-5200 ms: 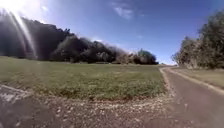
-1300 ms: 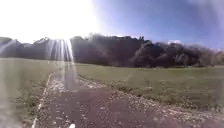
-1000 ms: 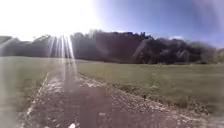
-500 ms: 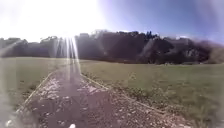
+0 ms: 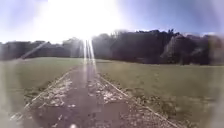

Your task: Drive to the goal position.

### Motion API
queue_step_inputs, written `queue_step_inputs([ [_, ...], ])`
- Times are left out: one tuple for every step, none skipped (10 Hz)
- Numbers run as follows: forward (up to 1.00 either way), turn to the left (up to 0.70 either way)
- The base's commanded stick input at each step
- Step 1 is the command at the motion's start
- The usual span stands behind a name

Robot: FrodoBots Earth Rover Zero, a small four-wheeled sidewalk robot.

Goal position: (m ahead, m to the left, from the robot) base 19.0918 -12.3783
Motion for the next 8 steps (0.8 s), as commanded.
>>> queue_step_inputs([
  [1.0, 0.34],
  [1.0, 0.34],
  [1.0, 0.36],
  [1.0, 0.39],
  [1.0, 0.0],
  [1.0, 0.0],
  [1.0, 0.0],
  [1.0, 0.0],
])
